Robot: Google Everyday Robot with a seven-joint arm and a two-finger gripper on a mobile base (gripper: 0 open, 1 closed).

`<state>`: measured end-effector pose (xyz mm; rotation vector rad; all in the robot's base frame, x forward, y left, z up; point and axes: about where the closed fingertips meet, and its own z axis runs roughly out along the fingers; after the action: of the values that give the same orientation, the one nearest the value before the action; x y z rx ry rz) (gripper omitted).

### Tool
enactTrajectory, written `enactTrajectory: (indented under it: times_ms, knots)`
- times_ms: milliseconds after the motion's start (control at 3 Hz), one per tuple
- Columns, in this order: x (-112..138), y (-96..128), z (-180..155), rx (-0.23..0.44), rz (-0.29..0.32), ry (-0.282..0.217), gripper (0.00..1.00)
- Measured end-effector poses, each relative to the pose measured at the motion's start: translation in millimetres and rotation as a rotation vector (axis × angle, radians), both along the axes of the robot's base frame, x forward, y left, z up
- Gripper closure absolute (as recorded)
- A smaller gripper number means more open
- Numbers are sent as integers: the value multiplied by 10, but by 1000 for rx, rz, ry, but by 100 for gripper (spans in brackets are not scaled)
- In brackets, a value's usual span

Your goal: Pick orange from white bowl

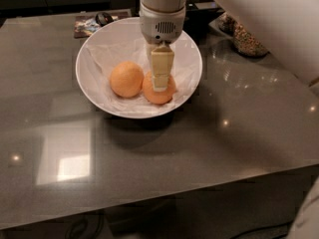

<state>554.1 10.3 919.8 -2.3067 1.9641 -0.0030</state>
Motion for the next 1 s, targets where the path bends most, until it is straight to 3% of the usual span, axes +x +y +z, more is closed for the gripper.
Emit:
enactTrajectory:
  times_ms: [1000]
  knots:
    - [91,8,-190,-21,-20,33,37]
